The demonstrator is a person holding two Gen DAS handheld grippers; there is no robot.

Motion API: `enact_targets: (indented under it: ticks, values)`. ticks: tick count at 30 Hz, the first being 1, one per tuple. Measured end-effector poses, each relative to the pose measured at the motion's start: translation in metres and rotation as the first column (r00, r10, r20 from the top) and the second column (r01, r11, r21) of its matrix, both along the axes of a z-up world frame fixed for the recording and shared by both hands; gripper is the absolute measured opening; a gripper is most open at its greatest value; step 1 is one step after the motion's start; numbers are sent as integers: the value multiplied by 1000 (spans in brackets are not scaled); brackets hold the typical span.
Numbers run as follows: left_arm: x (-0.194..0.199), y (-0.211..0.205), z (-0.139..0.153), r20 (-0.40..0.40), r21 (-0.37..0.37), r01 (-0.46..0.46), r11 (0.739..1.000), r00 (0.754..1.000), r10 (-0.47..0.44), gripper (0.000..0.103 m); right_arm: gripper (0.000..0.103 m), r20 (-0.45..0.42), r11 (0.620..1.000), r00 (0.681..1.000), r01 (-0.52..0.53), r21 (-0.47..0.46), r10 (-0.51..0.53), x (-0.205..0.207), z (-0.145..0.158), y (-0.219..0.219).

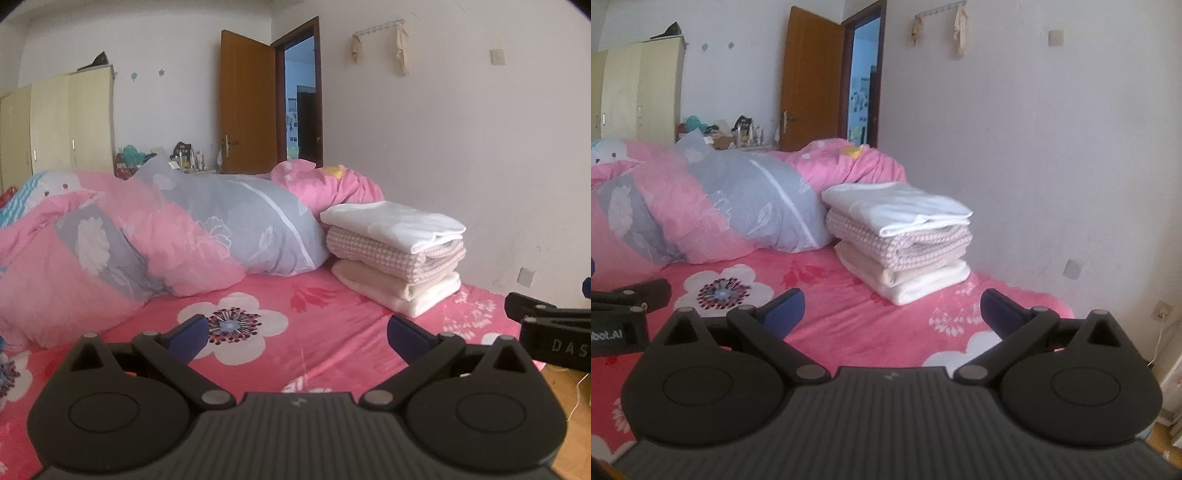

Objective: Fold clothes

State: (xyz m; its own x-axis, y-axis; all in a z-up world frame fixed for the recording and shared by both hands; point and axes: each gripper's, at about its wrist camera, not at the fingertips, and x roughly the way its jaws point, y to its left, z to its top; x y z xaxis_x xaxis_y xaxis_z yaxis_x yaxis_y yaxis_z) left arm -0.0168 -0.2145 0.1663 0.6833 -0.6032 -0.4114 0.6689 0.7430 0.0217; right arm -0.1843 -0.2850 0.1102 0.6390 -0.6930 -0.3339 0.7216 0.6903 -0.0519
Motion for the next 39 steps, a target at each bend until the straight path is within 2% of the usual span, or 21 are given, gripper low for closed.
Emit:
enact_targets:
  ticks: [14,23,30,39]
  values:
    - [4,1,3,-6,-30,-18,999,1000,18,103,102,7,1000,1000,-6,-7,6,4,-4,-3]
    - [7,1,2,-19,-30,-11,999,1000,10,103,102,14,999,1000,-14,32,14,8,-8,-7]
    - [9,0,2,-29,-28,-6,1000,1000,5,103,102,16,994,1000,-26,105,24,9,-10,-9]
    - [9,-1,0,-39,-12,-4,1000,999,4,103,102,5,993,1000,-11,118,11,10,-11,-10]
